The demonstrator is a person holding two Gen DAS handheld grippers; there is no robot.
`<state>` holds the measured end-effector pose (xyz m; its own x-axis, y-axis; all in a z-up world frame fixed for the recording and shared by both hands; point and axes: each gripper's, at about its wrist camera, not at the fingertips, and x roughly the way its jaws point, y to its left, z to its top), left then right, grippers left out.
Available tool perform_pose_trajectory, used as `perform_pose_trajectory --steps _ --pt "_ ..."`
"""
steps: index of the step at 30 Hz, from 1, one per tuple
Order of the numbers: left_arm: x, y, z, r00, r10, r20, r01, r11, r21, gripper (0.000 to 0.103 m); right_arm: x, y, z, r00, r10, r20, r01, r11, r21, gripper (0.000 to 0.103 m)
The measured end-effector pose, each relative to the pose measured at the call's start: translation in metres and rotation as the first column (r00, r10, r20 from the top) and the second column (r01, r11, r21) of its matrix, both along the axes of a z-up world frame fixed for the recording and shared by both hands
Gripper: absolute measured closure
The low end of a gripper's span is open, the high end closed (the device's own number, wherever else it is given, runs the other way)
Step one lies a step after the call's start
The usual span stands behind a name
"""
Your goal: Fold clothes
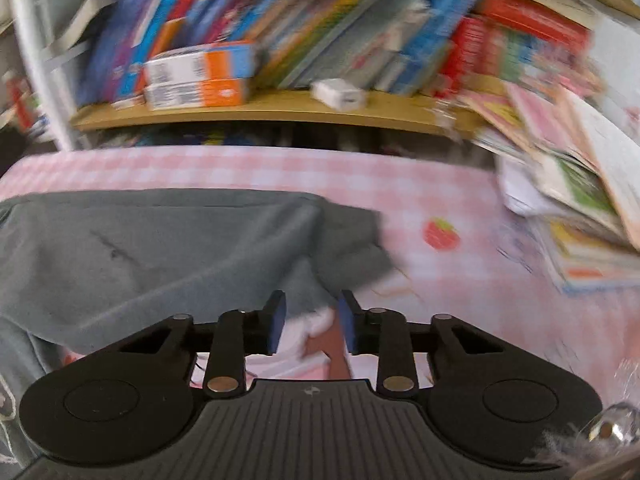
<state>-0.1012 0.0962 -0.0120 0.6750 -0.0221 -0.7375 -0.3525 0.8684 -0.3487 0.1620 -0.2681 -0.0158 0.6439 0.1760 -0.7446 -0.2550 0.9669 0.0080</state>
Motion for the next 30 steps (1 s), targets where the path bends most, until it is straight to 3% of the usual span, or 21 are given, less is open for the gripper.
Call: perform_pose_trajectory --steps 7,11,16,19,21,26,30 --pt "-0.022 -0.012 0.008 0.994 0.1 -0.04 -0.099 0.995 0.024 0.084 0.061 0.003 -0.031 0.997 0.016 -0.07 -0.019 0.999 -0.042 0.081" --pt "-0.033 -0.02 0.014 0.99 0.125 -0.057 -0.122 0.991 0.057 0.084 0.094 0.002 -0.034 0.997 0.049 -0.056 -0.053 0.995 -0.079 0.081" --pt "-0.044 -0.021 0.021 0.987 0.143 -0.067 -0.137 0.987 0.085 0.084 0.13 0.008 -0.036 0.999 0.021 -0.042 -0.025 0.994 -0.105 0.08" --pt "-0.045 -0.019 0.025 0.988 0.142 -0.065 -0.135 0.986 0.096 0.084 0.143 0.013 -0.037 1.0 0.008 -0.03 -0.012 0.991 -0.132 0.073" --pt "-0.044 -0.015 0.029 0.988 0.145 -0.052 -0.139 0.984 0.108 0.084 0.136 0.013 -0.034 1.0 0.001 -0.019 -0.004 0.991 -0.135 0.063" --pt "-0.038 0.009 0.035 0.986 0.165 -0.002 -0.164 0.98 0.116 0.083 0.083 0.003 -0.018 1.0 0.025 0.006 -0.025 0.998 -0.057 0.062" --pt "-0.023 0.039 0.028 0.986 0.164 0.024 -0.166 0.982 0.09 0.083 0.004 -0.009 -0.002 0.997 0.069 0.017 -0.069 0.998 0.003 0.061"
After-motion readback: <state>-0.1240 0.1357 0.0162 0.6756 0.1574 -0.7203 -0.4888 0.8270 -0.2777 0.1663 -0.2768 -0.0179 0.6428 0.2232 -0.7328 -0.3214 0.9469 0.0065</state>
